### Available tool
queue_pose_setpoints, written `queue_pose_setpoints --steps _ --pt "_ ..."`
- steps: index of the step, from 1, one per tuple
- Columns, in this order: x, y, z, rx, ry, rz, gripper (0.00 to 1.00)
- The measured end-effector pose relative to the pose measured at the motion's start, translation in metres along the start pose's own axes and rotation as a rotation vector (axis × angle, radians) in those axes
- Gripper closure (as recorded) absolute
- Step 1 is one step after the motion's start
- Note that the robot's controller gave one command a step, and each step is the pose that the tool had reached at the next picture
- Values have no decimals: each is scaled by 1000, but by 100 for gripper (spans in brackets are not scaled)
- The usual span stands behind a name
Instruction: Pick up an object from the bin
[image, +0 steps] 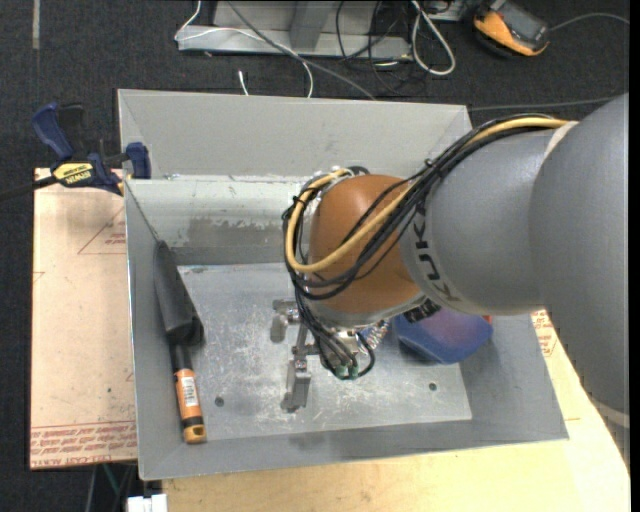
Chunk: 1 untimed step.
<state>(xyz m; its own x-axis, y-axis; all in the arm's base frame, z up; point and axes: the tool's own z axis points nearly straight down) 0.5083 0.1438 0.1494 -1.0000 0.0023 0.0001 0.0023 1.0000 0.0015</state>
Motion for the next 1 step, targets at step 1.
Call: queue_pose_setpoints --steps 1 --pt "0 0 0 0 0 0 0"
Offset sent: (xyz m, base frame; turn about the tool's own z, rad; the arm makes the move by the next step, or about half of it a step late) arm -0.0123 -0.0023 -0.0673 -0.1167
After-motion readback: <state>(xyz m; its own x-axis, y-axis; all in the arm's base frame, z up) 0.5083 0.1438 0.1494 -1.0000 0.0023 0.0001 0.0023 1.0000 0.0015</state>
